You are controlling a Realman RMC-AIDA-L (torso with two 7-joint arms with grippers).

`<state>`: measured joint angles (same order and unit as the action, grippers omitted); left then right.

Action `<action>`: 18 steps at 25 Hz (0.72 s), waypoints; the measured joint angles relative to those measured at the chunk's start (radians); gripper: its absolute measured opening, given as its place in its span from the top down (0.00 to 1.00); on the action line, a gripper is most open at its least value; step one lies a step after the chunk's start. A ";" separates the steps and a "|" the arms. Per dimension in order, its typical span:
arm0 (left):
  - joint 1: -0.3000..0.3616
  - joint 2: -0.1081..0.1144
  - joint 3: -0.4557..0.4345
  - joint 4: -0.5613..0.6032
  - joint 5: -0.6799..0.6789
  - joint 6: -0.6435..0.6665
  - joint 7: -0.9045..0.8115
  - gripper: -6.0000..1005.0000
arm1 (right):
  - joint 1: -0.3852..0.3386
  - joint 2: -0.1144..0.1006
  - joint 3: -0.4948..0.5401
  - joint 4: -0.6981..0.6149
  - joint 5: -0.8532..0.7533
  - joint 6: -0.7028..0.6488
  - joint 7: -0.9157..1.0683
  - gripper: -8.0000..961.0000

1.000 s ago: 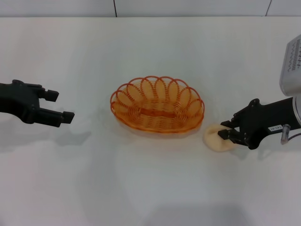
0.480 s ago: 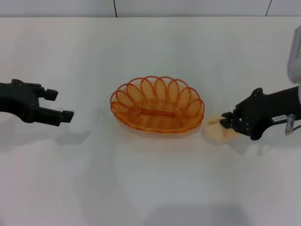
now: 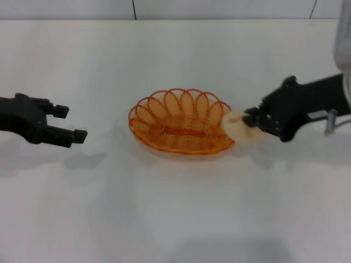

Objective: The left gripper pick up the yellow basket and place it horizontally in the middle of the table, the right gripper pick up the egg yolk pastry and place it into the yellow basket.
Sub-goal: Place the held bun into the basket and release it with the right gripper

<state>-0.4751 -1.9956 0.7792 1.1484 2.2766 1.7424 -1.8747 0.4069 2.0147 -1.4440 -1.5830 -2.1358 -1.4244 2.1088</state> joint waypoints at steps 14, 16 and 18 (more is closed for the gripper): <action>-0.007 -0.012 0.005 0.001 -0.003 0.002 -0.003 0.14 | 0.197 0.008 -0.138 0.150 0.020 0.153 0.007 0.95; -0.008 -0.013 0.005 0.001 -0.003 0.001 -0.003 0.14 | 0.215 0.009 -0.156 0.174 0.029 0.171 0.007 0.95; -0.008 -0.014 0.006 0.001 -0.003 0.001 -0.003 0.14 | 0.232 0.009 -0.174 0.197 0.031 0.186 0.007 0.95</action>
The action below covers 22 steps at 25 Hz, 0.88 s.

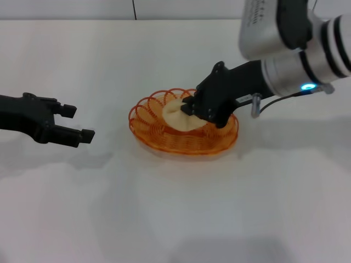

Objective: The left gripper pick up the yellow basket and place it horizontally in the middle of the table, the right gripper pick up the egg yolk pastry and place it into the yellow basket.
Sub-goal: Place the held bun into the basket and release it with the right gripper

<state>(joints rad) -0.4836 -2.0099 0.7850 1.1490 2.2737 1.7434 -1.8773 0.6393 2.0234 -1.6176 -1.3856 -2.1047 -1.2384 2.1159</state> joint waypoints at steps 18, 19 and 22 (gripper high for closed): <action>0.001 -0.001 0.000 0.000 -0.001 0.001 0.000 0.14 | 0.007 -0.001 -0.030 0.034 0.053 0.072 -0.006 0.77; 0.002 -0.001 0.000 0.000 -0.001 0.001 0.001 0.14 | 0.005 -0.001 -0.029 0.032 0.053 0.072 -0.006 0.73; 0.004 -0.001 0.000 0.000 -0.003 0.001 0.002 0.14 | -0.010 -0.003 -0.025 0.019 0.056 0.072 -0.007 0.61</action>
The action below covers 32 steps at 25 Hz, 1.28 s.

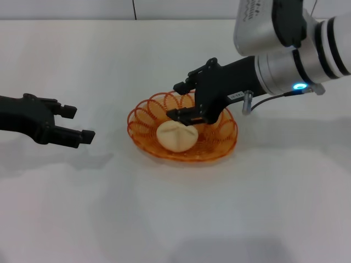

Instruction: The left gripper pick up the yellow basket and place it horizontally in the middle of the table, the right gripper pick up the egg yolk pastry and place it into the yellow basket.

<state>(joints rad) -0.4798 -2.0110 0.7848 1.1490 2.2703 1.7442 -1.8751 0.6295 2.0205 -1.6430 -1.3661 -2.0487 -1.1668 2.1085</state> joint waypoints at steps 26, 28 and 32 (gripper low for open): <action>0.055 -0.007 -0.010 0.000 -0.054 -0.003 0.110 0.14 | -0.363 -0.011 0.232 -0.064 0.245 -0.133 -0.258 0.10; 0.065 -0.012 -0.010 0.000 -0.067 -0.003 0.133 0.14 | -0.371 -0.011 0.236 -0.061 0.246 -0.140 -0.272 0.10; 0.074 -0.013 -0.010 0.000 -0.092 0.000 0.166 0.14 | -0.375 -0.011 0.237 -0.053 0.247 -0.152 -0.299 0.10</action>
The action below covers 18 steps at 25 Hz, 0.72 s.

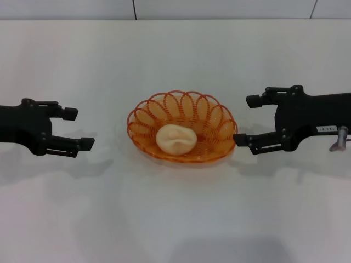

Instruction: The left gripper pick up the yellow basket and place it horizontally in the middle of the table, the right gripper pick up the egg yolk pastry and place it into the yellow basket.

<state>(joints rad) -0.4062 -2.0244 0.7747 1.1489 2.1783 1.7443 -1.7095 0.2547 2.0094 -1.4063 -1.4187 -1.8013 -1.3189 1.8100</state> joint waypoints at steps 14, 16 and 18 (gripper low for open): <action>-0.001 -0.007 0.008 -0.008 -0.061 0.015 0.058 0.14 | 0.008 0.000 0.004 -0.013 0.001 -0.038 -0.009 0.10; -0.009 -0.008 0.012 -0.023 -0.074 0.039 0.083 0.14 | 0.009 0.000 0.004 -0.013 0.001 -0.038 -0.008 0.10; -0.023 -0.010 0.012 -0.046 -0.079 0.072 0.113 0.14 | 0.010 0.000 0.004 -0.013 0.000 -0.039 -0.006 0.10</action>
<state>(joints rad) -0.4295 -2.0341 0.7870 1.1025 2.0997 1.8158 -1.5961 0.2647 2.0094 -1.4020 -1.4317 -1.8010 -1.3575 1.8037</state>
